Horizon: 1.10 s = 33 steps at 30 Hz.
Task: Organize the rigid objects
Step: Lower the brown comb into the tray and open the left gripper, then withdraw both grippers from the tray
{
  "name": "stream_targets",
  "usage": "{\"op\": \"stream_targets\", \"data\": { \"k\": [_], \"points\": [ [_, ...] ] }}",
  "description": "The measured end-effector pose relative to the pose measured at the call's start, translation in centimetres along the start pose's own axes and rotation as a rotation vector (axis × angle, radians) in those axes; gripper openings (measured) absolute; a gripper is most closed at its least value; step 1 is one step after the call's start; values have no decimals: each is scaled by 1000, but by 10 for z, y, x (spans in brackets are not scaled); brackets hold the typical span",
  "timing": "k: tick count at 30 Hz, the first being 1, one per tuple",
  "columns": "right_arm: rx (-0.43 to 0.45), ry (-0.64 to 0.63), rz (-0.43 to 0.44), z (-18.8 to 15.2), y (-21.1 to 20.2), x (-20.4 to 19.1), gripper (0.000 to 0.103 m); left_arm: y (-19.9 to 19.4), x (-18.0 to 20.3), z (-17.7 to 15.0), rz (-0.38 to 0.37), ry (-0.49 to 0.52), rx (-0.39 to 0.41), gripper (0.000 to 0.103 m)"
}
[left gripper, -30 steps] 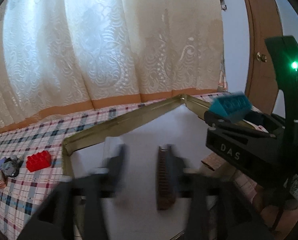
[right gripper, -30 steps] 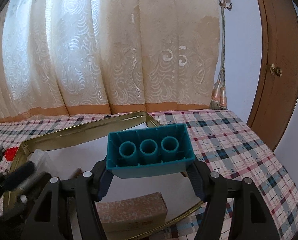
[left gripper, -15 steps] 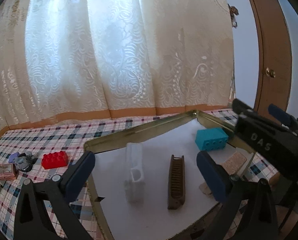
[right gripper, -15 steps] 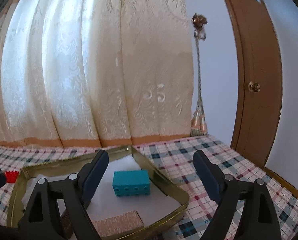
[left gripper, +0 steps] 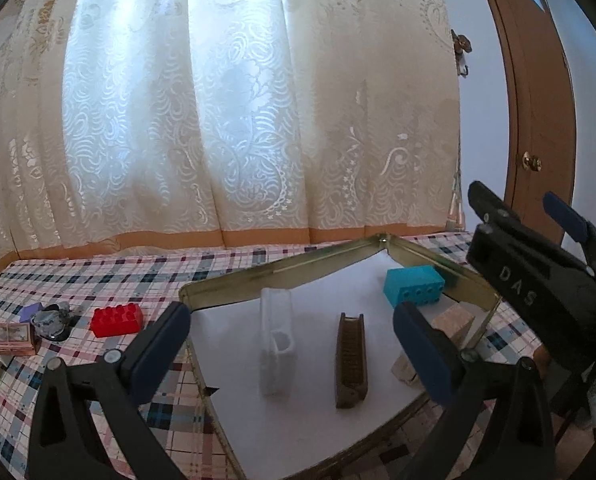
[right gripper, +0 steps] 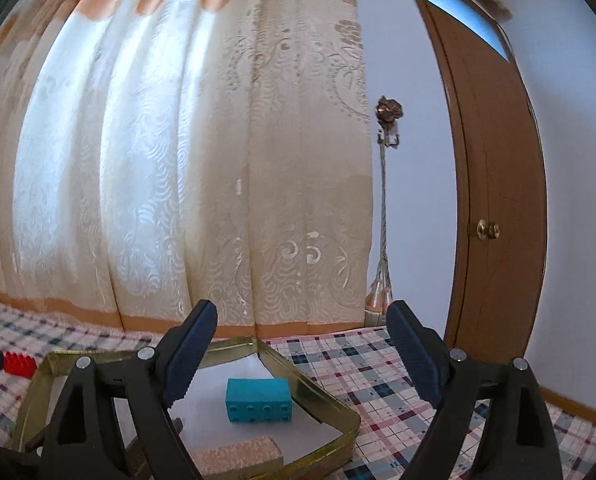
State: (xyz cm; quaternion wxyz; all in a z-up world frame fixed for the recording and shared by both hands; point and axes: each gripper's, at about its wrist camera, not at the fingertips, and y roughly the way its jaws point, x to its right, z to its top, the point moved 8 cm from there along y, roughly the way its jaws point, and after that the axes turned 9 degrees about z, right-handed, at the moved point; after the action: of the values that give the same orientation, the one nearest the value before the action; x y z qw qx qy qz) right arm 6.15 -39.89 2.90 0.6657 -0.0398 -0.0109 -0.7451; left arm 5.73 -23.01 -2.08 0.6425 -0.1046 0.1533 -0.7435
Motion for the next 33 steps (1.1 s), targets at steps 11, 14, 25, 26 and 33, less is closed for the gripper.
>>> {"op": "stream_targets", "data": {
  "k": [11,14,25,26,33],
  "points": [
    [-69,76,-25,-11,-4,18,89,-9,-42,-1,103,5,36,103],
    [-145,131,-15,-24,1,23,89,-11,-58,-2,127,8,39,103],
    [-190,186,36,-32,-5,0,89,-12,-115,-9,189,-56,14,103],
    [-192,187,46,-32,-6,-6,89,-12,-121,-9,195,-64,12,103],
    [-187,141,92,-28,-10,-47,89,-14,-153,-13,235,-84,9,103]
  ]
}}
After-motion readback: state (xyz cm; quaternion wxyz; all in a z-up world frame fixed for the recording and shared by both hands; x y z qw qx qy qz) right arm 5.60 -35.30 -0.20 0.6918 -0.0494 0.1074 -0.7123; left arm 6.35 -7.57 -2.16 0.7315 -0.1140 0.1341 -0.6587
